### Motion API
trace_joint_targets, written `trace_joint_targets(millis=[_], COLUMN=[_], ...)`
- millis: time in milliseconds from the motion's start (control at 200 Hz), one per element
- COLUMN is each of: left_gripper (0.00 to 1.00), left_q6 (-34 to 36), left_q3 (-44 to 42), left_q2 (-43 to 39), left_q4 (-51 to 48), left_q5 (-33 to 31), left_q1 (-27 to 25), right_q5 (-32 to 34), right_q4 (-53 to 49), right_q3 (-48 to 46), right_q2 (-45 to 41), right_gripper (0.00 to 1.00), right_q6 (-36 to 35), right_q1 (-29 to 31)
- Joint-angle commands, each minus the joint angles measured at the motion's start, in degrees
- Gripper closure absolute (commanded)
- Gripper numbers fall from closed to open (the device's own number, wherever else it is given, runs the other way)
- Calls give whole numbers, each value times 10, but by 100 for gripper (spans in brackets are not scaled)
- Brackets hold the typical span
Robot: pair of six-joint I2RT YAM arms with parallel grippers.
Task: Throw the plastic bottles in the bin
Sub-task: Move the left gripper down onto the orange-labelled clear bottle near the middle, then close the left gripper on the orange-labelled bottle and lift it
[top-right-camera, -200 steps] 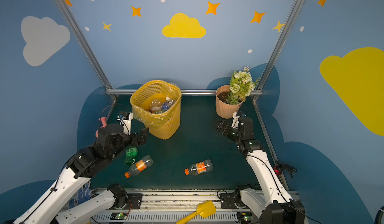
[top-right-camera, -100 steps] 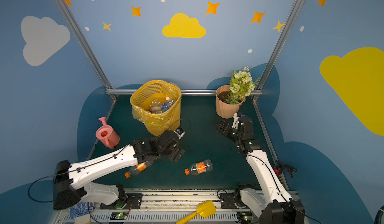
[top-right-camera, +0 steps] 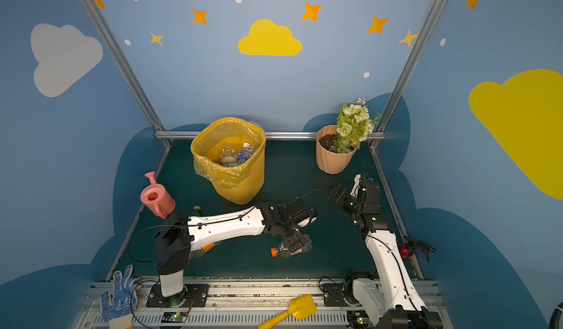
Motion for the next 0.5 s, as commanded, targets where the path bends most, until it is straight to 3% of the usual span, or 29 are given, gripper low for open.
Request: trace_joint_targets(millis=[0,365,496], left_gripper=[6,14,23], left_q6=[26,32,32], left_q3=[23,30,37], left_q2=[29,83,96], left_q4=[-53,-59,-62], left_q5=[19,5,3], left_q1=[-10,-13,-13], right_q5=[-16,-49,-57], right_q4=[-9,5,9], right_q3=[-9,-37,-38], right_q2=[-16,-28,-28], right_gripper=[6,7,6], right_q6=[-7,9,14], right_q1=[-14,-51,-56])
